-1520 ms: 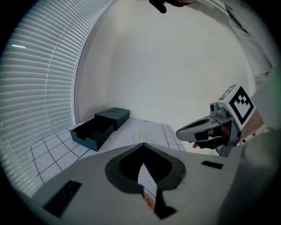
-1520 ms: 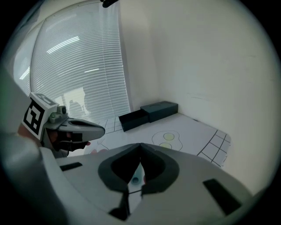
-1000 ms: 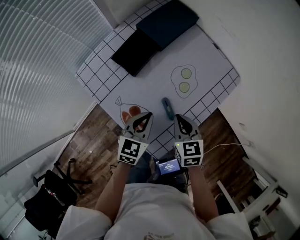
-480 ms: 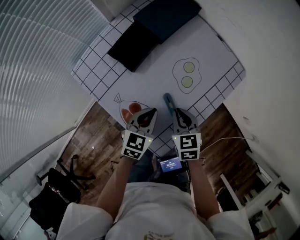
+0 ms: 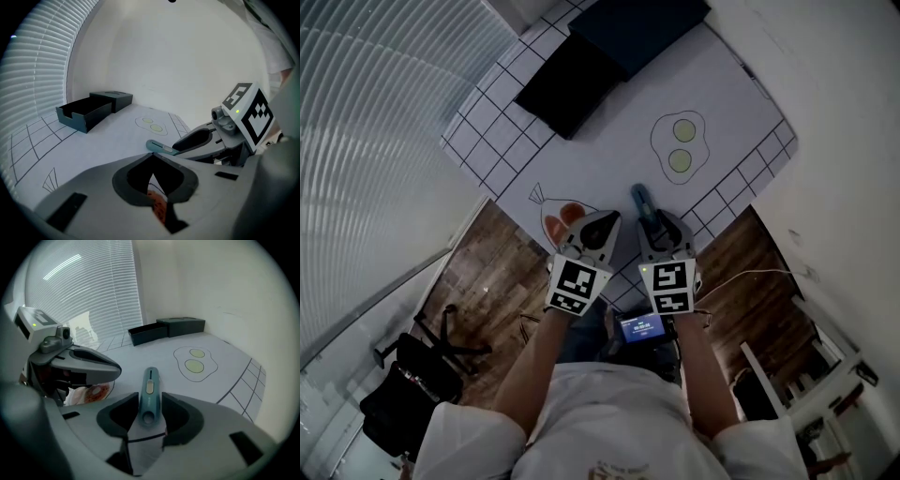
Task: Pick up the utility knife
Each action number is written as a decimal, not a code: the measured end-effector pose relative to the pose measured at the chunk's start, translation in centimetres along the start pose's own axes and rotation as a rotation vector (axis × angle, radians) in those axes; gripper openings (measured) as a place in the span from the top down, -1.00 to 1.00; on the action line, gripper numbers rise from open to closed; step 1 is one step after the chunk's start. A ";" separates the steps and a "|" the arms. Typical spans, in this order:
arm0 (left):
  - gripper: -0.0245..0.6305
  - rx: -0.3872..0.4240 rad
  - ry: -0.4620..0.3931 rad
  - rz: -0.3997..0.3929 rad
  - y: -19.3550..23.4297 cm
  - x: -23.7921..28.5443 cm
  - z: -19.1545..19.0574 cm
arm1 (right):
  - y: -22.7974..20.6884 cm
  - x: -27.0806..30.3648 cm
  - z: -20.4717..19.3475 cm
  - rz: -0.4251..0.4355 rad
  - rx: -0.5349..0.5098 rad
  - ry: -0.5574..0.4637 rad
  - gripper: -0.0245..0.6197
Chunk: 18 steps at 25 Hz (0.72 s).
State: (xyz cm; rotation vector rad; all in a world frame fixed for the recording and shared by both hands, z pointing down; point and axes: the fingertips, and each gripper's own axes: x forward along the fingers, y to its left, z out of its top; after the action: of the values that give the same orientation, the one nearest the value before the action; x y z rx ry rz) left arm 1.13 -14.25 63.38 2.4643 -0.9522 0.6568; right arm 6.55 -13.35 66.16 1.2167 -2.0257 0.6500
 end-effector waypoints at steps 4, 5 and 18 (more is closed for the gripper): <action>0.91 -0.007 -0.010 0.000 0.4 0.0 0.3 | 0.0 0.4 -0.1 -0.020 -0.024 0.030 0.43; 0.91 -0.010 -0.010 0.001 0.6 0.1 0.3 | 0.0 0.4 -0.1 -0.023 -0.028 0.037 0.43; 0.91 -0.018 -0.007 -0.003 0.9 0.3 0.4 | -0.3 0.4 0.0 -0.016 -0.018 0.053 0.50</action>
State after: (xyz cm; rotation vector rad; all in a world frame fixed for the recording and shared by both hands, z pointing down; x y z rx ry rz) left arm 0.82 -15.20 63.42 2.4534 -0.9526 0.6367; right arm 6.68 -13.67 66.45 1.1919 -1.9718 0.6489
